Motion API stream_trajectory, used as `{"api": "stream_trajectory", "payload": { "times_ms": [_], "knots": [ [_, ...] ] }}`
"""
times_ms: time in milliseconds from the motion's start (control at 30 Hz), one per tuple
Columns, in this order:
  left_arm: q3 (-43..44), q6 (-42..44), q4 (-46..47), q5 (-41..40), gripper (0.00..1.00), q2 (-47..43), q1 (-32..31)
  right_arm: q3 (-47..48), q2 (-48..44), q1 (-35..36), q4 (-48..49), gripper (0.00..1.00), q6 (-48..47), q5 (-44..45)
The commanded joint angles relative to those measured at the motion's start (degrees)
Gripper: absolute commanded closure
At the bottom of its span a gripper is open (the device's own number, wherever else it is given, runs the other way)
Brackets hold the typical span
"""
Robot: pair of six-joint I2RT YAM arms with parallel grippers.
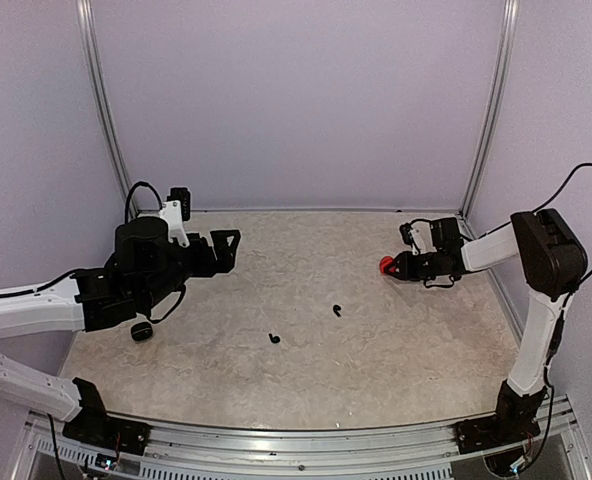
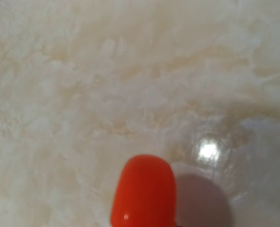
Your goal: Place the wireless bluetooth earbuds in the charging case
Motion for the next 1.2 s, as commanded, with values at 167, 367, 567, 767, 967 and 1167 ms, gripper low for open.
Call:
{"api": "stream_trajectory", "payload": {
  "times_ms": [167,367,567,767,967,1167],
  "knots": [
    [-1.6,-1.6,-1.4,0.2,0.01,-2.5,1.0,2.3,2.2,-0.4,-2.3,0.64,-1.6,0.0],
    [0.2,-5.0,-7.0,-2.1,0.01,-2.0,2.8,2.4,1.1,-0.4,-4.2,0.47,-2.8,3.5],
    [1.8,-14.3,-17.8,-4.0,0.01,-2.7,7.3,0.5,-1.9,-0.9,-4.9,0.31,-4.4,7.8],
    [-1.6,-25.0,-25.4,-4.4,0.01,-4.7,10.2,-2.4,-6.2,-1.3,-3.6,0.19,-6.4,8.8],
    [-3.4,-38.2,-39.6,-9.9,0.01,-5.8,11.9,-4.3,-10.1,-1.3,-3.6,0.12,-8.2,11.4],
    [-6.6,-45.0,-45.1,-8.5,0.01,-5.2,17.6,-6.5,-14.2,-0.9,-2.1,0.11,-8.2,11.5]
  ]
}}
